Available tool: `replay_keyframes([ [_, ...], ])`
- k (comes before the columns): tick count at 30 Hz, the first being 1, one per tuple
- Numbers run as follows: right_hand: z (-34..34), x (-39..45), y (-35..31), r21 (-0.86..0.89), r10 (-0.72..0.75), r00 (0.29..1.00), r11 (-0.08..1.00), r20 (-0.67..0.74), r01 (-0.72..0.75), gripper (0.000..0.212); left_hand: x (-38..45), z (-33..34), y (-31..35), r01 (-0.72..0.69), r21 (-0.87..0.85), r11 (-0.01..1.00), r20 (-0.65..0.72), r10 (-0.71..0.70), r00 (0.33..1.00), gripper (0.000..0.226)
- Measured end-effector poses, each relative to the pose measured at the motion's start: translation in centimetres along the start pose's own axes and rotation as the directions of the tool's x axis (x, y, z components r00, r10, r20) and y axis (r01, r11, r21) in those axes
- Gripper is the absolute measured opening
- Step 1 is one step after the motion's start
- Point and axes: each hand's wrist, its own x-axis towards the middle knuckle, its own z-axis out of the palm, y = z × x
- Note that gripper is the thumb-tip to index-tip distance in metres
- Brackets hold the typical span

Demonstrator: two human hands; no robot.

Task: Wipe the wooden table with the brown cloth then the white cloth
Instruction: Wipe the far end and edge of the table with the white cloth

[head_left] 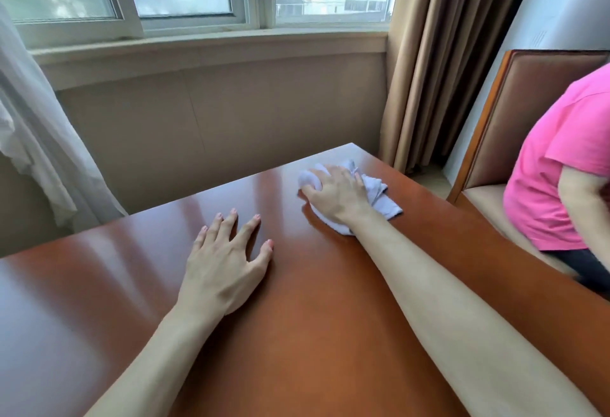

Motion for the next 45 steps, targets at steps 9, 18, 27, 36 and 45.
replay_keyframes([
  [9,-2.5,-25.8,-1.9,0.035,-0.170,0.982,0.985,0.077,0.168,0.073,-0.5,-0.4,0.1,-0.018,0.029,0.999,0.061,0.016,0.998,0.065],
  [18,-2.5,-9.9,1.8,0.000,0.042,0.999,0.999,-0.007,-0.042,0.077,-0.4,0.0,-0.2,-0.050,0.052,0.997,0.019,0.049,0.999,0.066],
  [27,-0.9,12.8,5.0,-0.123,0.254,0.967,0.960,0.006,-0.252,0.065,-0.1,0.1,-0.1,-0.004,0.031,1.000,-0.001,0.004,1.000,0.078],
  [36,-1.9,-4.3,3.4,-0.020,-0.004,1.000,1.000,-0.004,0.004,0.057,-0.2,-0.3,0.2,-0.004,0.048,0.999,0.051,0.002,0.999,0.065],
  [45,-3.0,-23.4,0.7,0.036,-0.186,0.981,0.982,0.052,0.184,0.072,-0.4,-0.7,7.0,-0.102,-0.064,0.993,0.081,0.107,0.991,0.055],
])
